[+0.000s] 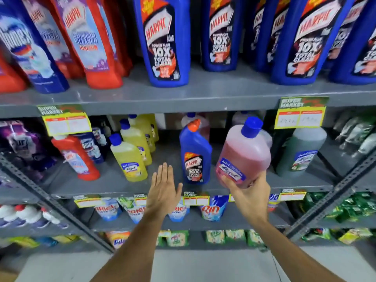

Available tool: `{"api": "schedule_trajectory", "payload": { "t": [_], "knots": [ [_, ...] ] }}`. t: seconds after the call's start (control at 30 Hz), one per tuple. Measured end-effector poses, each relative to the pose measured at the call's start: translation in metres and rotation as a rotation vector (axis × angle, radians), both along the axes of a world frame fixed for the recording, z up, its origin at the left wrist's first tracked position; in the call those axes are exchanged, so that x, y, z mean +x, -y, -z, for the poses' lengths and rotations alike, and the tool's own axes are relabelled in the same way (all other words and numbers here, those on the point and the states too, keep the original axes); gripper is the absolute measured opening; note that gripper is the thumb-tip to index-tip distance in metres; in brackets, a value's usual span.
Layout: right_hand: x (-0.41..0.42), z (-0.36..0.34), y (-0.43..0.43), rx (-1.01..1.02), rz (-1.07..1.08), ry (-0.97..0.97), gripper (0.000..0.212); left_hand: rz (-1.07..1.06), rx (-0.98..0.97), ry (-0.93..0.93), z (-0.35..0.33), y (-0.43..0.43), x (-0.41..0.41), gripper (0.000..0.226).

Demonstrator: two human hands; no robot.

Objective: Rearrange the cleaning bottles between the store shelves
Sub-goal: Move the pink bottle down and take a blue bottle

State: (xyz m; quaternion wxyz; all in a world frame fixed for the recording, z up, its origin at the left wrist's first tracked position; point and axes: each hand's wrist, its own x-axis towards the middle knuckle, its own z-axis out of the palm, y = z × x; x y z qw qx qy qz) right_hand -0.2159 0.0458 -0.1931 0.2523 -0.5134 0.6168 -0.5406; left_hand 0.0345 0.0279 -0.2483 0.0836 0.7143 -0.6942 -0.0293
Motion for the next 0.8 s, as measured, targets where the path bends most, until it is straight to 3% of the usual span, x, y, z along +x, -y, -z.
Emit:
{"api": "schedule_trajectory", "payload": {
  "t": [0.33,0.6,0.8],
  "knots": [
    [0.028,0.062,0.046,0.139,0.151,-0.067,0.064,0.115,0.32,-0.012,0.066,0.047,0.015,0.073],
    [0.043,0.076,0.073,0.211,0.167,-0.191,0.069,0.131,0.191,-0.01,0.081,0.045,0.02,0.073],
    [0.049,0.078,0.077,0.195,0.068,-0.038,0.065,0.126,0.138,-0.048,0.087,0.044,0.022,0.073]
  ]
}}
